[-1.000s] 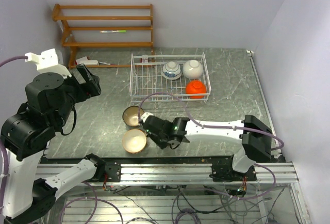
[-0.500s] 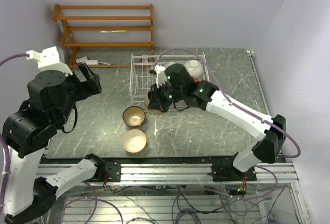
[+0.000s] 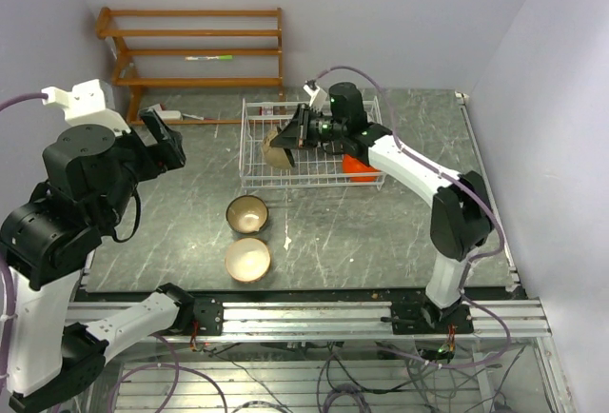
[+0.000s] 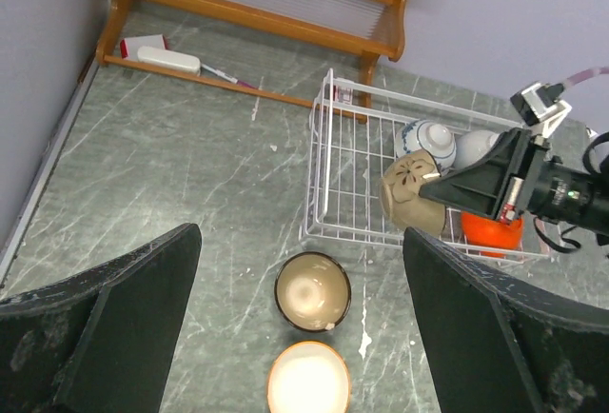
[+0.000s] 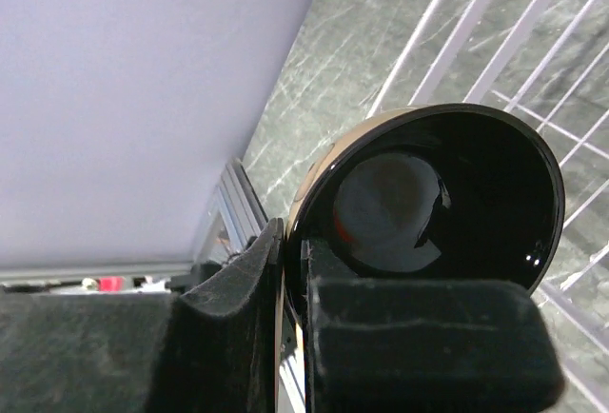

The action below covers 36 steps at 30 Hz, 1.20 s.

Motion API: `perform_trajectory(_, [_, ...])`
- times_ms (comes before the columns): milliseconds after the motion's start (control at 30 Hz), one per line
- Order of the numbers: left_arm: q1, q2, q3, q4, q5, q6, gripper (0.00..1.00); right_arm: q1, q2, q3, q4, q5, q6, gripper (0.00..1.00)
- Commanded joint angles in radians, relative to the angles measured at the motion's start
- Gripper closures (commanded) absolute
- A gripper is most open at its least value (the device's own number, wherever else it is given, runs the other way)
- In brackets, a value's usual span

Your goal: Load the bowls into the dish rack

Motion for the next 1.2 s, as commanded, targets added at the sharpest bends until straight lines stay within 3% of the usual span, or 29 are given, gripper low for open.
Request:
perform_trajectory(0, [-0.006,0.000,0.030,0.002,-0.030,0.024,0.01,-0.032,0.043,0.001,0.292,-0.081,0.208,1.00])
perform_trajectory(233, [-0.006,-0.003,0.018,0.008,-0.026,0.038,0.01,-0.056,0.192,-0.013,0.554,-0.057,0.429,1.00])
perform_trajectory(600, [-0.006,-0.015,0.023,-0.010,-0.049,0.065,0.01,-0.056,0.344,-0.065,0.754,-0.001,0.606,1.00])
perform_trajectory(1167, [-0.006,-0.021,-0.038,0.016,-0.044,0.060,0.01,-0.105,0.312,-0.254,0.708,0.029,0.616,0.95])
